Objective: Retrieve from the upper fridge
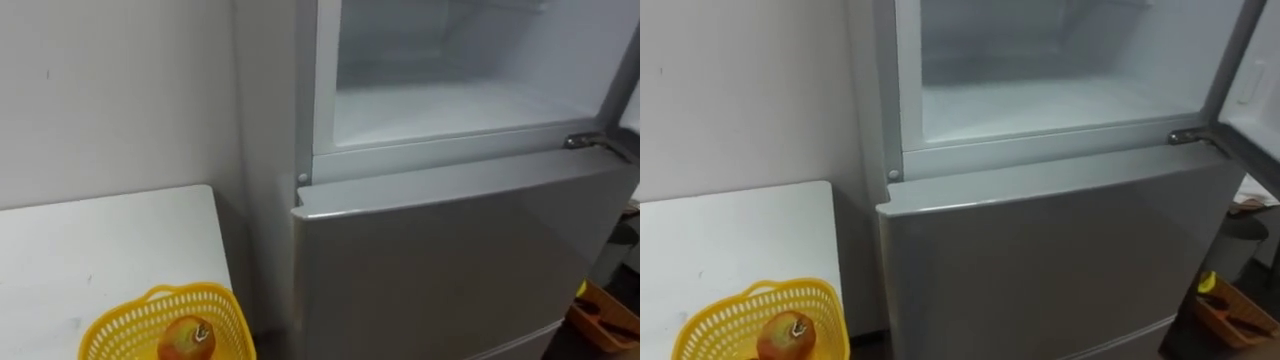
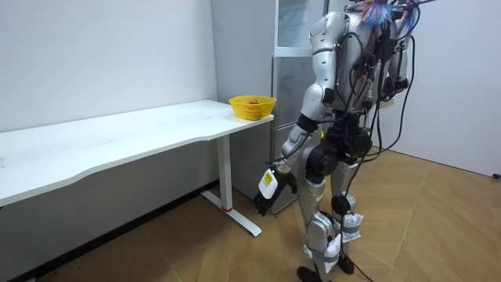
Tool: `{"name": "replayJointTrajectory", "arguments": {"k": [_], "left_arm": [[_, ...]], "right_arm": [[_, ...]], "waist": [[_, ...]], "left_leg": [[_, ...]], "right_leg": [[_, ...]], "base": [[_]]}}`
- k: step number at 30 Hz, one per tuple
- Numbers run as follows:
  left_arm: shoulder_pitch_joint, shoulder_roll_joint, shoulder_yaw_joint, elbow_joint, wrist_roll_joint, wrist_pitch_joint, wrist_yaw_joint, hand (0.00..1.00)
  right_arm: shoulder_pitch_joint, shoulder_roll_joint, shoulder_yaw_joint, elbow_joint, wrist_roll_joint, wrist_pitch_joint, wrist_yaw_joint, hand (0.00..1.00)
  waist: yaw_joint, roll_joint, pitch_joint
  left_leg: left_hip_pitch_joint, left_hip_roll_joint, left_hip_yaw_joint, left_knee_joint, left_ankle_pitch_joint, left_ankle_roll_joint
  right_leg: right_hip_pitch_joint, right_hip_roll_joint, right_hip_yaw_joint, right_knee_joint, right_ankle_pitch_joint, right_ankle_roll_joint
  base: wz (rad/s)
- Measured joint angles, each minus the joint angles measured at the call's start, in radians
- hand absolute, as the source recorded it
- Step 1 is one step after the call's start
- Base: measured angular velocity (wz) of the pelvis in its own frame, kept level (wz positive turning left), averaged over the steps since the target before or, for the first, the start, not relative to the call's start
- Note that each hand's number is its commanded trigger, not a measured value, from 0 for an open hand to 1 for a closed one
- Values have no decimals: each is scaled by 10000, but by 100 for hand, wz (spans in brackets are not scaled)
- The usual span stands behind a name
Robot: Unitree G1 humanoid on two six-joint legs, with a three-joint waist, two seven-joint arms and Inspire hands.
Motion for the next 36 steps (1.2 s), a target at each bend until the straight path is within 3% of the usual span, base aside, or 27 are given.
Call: {"name": "replayJointTrajectory", "arguments": {"k": [5, 10, 17, 23, 27, 32, 36], "left_arm": [[-6, 9, 516, -84, 0, 2, 97, 0], [-4, 17, 580, -122, 85, 2, 99, 0], [26, 33, 639, -307, 564, 1, 83, 0], [105, 7, 628, -247, 710, 4, 24, 0], [190, -100, 628, -247, 676, 3, -36, 0], [232, -266, 637, -232, 714, 3, -183, 0], [219, -282, 632, -99, 711, 1, -229, 0]], "right_arm": [[-578, -239, -1151, 670, 82, 28, -205, 0], [-918, -439, -1727, 823, 86, 34, -285, 0], [-1988, -1754, -1784, 623, 55, 28, -367, 0], [-2054, -1804, -1787, -498, 32, 7, 6, 0], [-2038, -1802, -1748, -952, -391, -49, 309, 0], [-2019, -1795, -1570, -1333, -815, -39, 1253, 0], [-2020, -1795, -1287, -1407, -1079, 90, 2222, 0]], "waist": [[-348, -94, -11], [-548, -165, -41], [-634, -360, -54], [-508, -417, -31], [-446, -234, -99], [-330, -90, -58], [-232, -93, -53]], "left_leg": [[-11, -15, 12, 25, 1, -2], [30, -9, 28, 42, 1, -2], [1, -5, 29, 87, 1, -2], [-12, -1, -32, 92, -1, -4], [-8, -1, -18, -6, -1, -1], [147, 1, 26, 1, 1, -2], [205, 9, 17, 6, 1, -4]], "right_leg": [[-32, -5, -22, -14, -27, 2], [-45, -7, -10, 16, -27, 1], [-67, -9, -14, 140, -51, -17], [-87, 14, -20, 154, -52, -30], [-43, -5, -23, 155, -50, -19], [11, -3, 23, 172, -46, -16], [16, -7, 13, 148, -65, -31]], "base": [[1], [0], [0], [4], [-2], [-4], [-1]]}}
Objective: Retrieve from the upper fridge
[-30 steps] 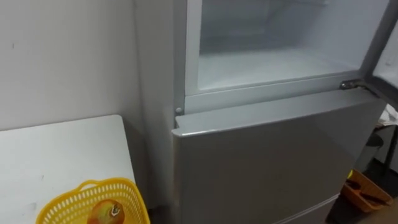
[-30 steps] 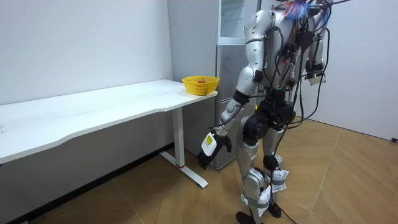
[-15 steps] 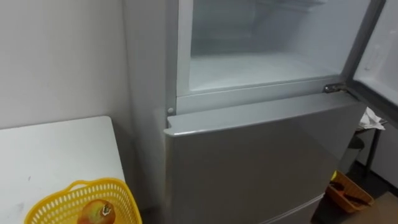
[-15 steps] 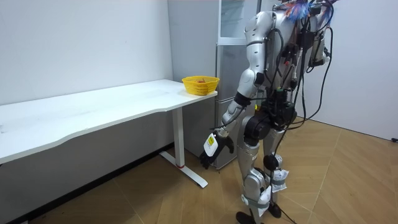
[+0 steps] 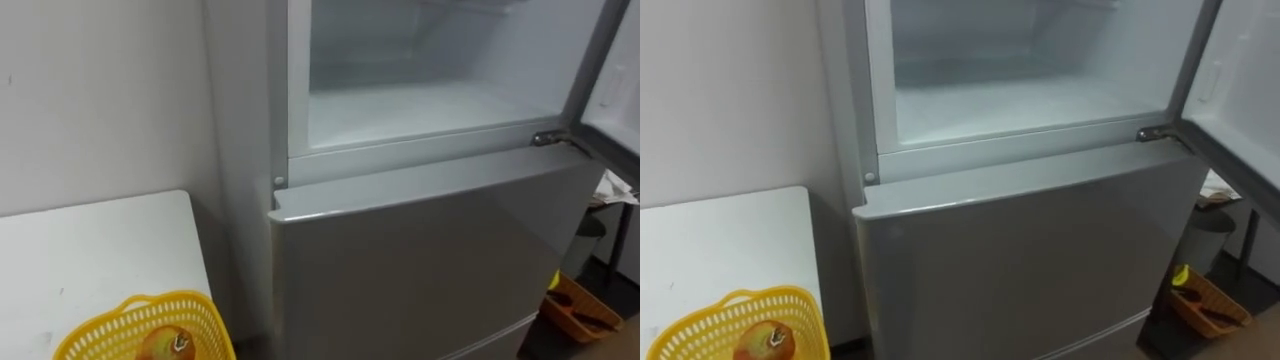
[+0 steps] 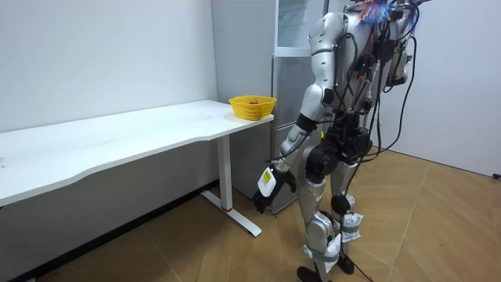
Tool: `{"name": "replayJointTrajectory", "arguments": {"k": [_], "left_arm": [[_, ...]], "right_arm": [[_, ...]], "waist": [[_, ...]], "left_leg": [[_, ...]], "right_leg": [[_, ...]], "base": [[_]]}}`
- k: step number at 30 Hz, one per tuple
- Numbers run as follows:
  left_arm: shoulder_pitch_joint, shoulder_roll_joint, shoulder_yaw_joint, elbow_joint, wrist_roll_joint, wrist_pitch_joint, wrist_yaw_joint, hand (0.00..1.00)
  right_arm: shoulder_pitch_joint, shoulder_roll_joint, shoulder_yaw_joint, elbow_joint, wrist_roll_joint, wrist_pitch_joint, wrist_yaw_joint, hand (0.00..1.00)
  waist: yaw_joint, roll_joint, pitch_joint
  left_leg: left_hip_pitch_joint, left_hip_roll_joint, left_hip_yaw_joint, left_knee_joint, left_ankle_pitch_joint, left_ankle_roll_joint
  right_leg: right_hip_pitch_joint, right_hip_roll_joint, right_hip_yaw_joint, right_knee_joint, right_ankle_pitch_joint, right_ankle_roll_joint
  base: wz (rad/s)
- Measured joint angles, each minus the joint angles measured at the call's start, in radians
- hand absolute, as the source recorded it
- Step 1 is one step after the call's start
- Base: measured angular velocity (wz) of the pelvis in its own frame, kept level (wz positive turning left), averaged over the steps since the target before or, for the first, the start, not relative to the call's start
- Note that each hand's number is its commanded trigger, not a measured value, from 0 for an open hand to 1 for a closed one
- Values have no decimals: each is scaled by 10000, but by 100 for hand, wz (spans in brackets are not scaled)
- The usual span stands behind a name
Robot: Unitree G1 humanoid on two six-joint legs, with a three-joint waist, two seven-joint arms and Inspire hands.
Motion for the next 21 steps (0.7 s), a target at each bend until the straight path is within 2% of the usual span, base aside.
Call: {"name": "replayJointTrajectory", "arguments": {"k": [8, 18, 21], "left_arm": [[88, 4, 69, 343, 41, 80, -66, 0], [17, 81, 126, 334, 43, 151, -183, 0], [10, 90, 130, 336, 45, 166, -180, 0]], "right_arm": [[19, 0, 784, -145, -540, 709, 1884, 0], [293, -7, 1523, -154, -1593, 1203, 3904, 0], [313, -8, 1643, -233, -1861, 1381, 4325, 0]], "waist": [[62, -63, -7], [94, -314, -4], [146, -326, -13]], "left_leg": [[6, 30, -17, 62, 0, 0], [16, 78, 39, 76, -5, -11], [14, 91, 50, 75, -20, -28]], "right_leg": [[36, -3, -16, 4, 22, -9], [48, 25, -35, -18, 59, -52], [46, 38, -32, -24, 71, -60]], "base": [[0], [-1], [0]]}}
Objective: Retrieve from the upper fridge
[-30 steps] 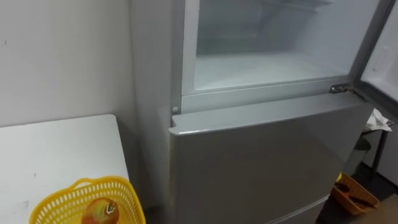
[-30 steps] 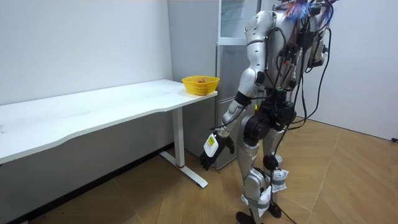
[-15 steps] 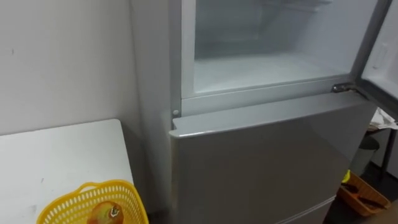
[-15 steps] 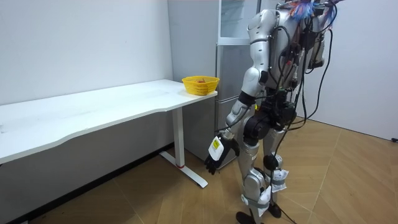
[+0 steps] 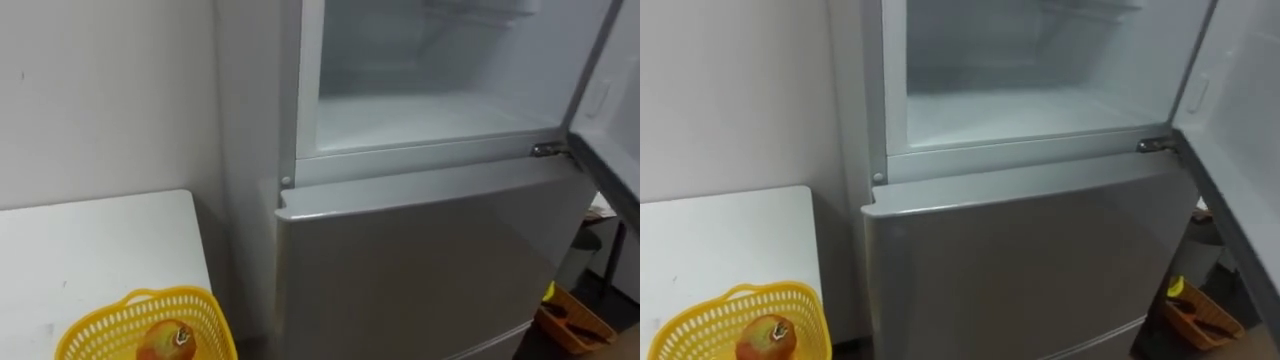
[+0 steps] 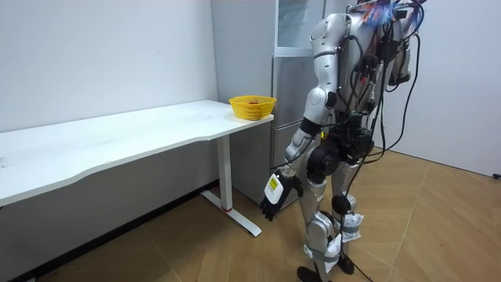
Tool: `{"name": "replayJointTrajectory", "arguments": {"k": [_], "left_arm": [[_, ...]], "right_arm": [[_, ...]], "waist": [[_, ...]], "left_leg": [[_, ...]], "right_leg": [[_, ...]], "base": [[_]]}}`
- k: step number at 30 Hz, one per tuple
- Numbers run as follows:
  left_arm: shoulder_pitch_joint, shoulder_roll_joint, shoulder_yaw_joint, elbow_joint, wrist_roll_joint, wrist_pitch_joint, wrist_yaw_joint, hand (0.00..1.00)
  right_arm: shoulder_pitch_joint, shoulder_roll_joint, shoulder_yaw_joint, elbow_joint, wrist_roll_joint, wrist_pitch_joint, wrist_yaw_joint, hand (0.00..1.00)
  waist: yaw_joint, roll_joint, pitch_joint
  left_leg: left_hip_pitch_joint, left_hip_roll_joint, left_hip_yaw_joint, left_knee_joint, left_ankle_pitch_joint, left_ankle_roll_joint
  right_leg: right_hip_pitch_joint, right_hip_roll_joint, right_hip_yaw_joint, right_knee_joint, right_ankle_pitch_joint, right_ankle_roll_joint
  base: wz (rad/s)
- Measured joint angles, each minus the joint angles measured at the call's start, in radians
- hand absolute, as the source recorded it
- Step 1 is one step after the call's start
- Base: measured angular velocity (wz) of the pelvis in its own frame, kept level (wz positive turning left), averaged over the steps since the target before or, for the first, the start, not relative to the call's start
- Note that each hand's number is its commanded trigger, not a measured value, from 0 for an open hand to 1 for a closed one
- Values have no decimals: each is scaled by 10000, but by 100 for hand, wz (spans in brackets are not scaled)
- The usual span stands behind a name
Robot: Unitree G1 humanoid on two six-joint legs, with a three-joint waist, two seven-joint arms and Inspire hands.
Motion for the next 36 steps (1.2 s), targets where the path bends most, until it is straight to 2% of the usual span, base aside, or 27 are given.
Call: {"name": "replayJointTrajectory", "arguments": {"k": [3, 7, 11, 17, 29, 36], "left_arm": [[-40, 60, -3, 2, -3, 62, -3, 0], [-24, 88, -273, 14, -50, 366, -25, 0], [-38, 98, -462, 15, -18, 385, -36, 0], [-72, 177, -703, 394, -11, 402, -17, 0], [-285, 315, -702, 558, -12, 348, 37, 0], [-318, 322, -701, 606, -11, 354, 63, 0]], "right_arm": [[116, 0, 76, -142, -516, 106, 431, 0], [229, 1, 883, -744, -581, 253, 806, 0], [227, -2, 1373, -866, -546, 448, 1215, 0], [230, -1, 2034, -882, -538, 630, 1953, 0], [227, 0, 2371, -885, -527, 652, 2323, 0], [227, 0, 2371, -885, -526, 652, 2325, 0]], "waist": [[187, 24, -21], [385, 68, -4], [683, 72, 1], [849, 94, -5], [1259, 19, 39], [1263, 43, 25]], "left_leg": [[-5, 21, -3, -8, -9, -13], [49, 41, 5, 1, -16, -29], [163, 60, -7, -10, -31, -45], [147, 65, -35, 16, -31, -49], [79, 41, -343, 58, -32, -49], [89, 39, -355, 64, -33, -50]], "right_leg": [[11, 17, -6, 14, 8, -11], [179, 38, -6, 18, 19, -27], [283, 64, -20, -140, 49, -33], [349, 69, -44, -144, 68, -47], [602, 20, -540, -330, 77, -32], [643, 13, -575, -342, 77, -31]], "base": [[0], [0], [0], [1], [11], [1]]}}
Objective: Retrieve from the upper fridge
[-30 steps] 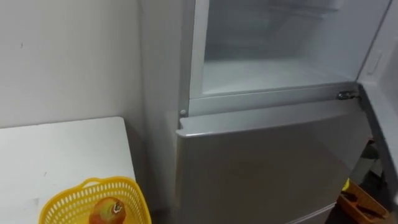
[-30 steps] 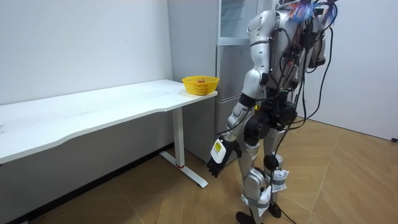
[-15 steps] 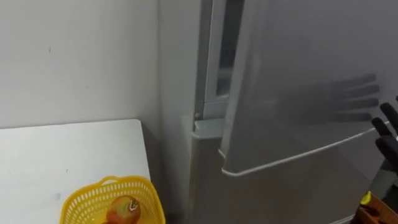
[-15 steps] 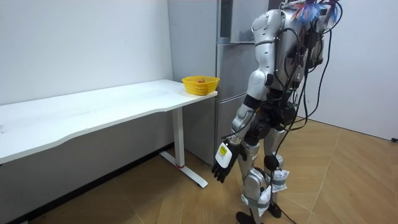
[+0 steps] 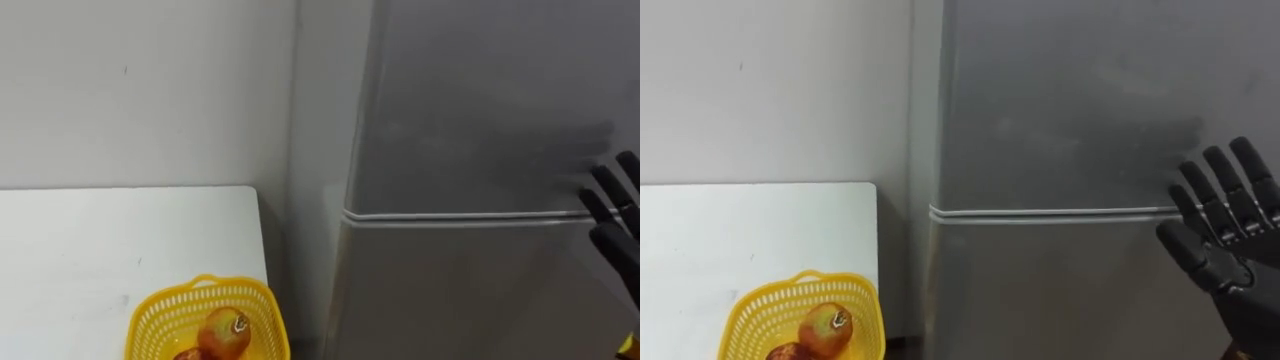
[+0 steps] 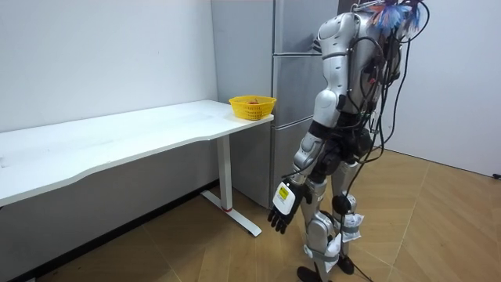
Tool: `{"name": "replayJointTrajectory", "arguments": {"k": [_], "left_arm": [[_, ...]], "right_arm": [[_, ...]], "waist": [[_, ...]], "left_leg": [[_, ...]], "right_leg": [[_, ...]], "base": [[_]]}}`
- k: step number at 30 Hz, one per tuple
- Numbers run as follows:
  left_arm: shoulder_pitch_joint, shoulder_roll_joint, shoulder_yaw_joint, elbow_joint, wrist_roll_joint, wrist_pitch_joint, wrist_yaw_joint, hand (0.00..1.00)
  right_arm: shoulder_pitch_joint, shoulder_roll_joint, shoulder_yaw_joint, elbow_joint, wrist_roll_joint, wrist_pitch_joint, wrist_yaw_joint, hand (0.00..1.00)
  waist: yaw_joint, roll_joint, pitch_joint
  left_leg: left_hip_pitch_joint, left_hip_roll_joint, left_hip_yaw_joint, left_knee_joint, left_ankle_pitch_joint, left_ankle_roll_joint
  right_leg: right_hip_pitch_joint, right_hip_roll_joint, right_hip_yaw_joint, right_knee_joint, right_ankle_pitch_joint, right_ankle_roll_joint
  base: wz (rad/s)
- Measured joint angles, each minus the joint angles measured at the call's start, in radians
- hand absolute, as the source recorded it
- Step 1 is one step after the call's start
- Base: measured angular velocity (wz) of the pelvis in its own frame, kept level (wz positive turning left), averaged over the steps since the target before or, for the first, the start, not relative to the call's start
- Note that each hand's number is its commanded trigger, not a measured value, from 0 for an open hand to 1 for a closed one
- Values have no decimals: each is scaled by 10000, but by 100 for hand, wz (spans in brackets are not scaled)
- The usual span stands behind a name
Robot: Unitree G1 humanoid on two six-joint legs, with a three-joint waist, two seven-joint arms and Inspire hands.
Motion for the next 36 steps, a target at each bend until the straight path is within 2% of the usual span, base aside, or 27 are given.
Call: {"name": "replayJointTrajectory", "arguments": {"k": [10, 14, 17, 18, 22, 25, 28, 31, 34, 36], "left_arm": [[-2, 19, 15, -14, 14, 3, 17, 0], [9, 12, 17, -15, 26, 15, 314, 0], [12, 5, 59, -7, 13, 27, 454, 0], [20, -11, 60, -7, 13, 20, 481, 0], [27, -38, 38, -25, 22, 1, 609, 0], [27, -68, 46, -65, 31, -1, 655, 0], [9, -108, -1, -109, 16, 18, 775, 0], [5, -128, -345, -328, -3, 198, 867, 0], [-174, -125, -536, -455, 2, 359, 866, 0], [-240, -141, -535, -548, 2, 506, 862, 0]], "right_arm": [[39, 0, -1, 1, 37, 0, -2, 0], [178, 3, -86, 4, 99, 0, -31, 0], [429, 271, -338, 8, 203, 0, -356, 0], [463, 388, -475, 10, 211, -13, -646, 0], [514, 418, -640, 23, -164, -107, -1710, 0], [659, 418, -1003, 31, -1488, -138, -2894, 0], [1060, 453, -1148, 246, -2663, -272, -4149, 0], [1067, 484, -1147, 871, -3381, -271, -5494, 0], [1046, 543, -1042, 1287, -3817, -255, -6732, 0], [1057, 762, -781, 1569, -3982, -204, -7530, 0]], "waist": [[-5, 30, -11], [-73, 40, -25], [-144, 32, -40], [-135, 50, -46], [-350, 136, -58], [-380, 270, -34], [-444, 309, -30], [-589, 311, 27], [-535, 358, 29], [-533, 305, 19]], "left_leg": [[3, 2, -16, 34, 0, 0], [-65, 0, -100, 76, -1, 1], [-119, -11, -190, 85, 0, 0], [-110, -11, -165, 84, 0, 0], [-126, -15, -138, 70, -2, 1], [-92, -9, -99, 49, -3, -1], [-90, -5, -85, 51, -2, -2], [-127, -17, -77, 26, -1, -1], [-178, -6, 27, -37, 11, -6], [-152, 5, 48, -82, 24, -28]], "right_leg": [[3, -8, 24, 16, -1, -1], [-10, -11, -8, -12, -1, -1], [-2, -9, -61, -115, 7, 5], [-3, -4, -32, -114, 11, 10], [-12, 5, -10, -147, 21, 18], [-28, 15, 37, -151, 23, 18], [-12, 14, 27, -152, 25, 18], [-66, 6, 33, -130, 25, 20], [-202, 1, 93, -88, 5, 17], [-275, 37, 169, -101, 9, 8]], "base": [[0], [4], [6], [0], [-1], [-5], [0], [0], [-9], [-8]]}}
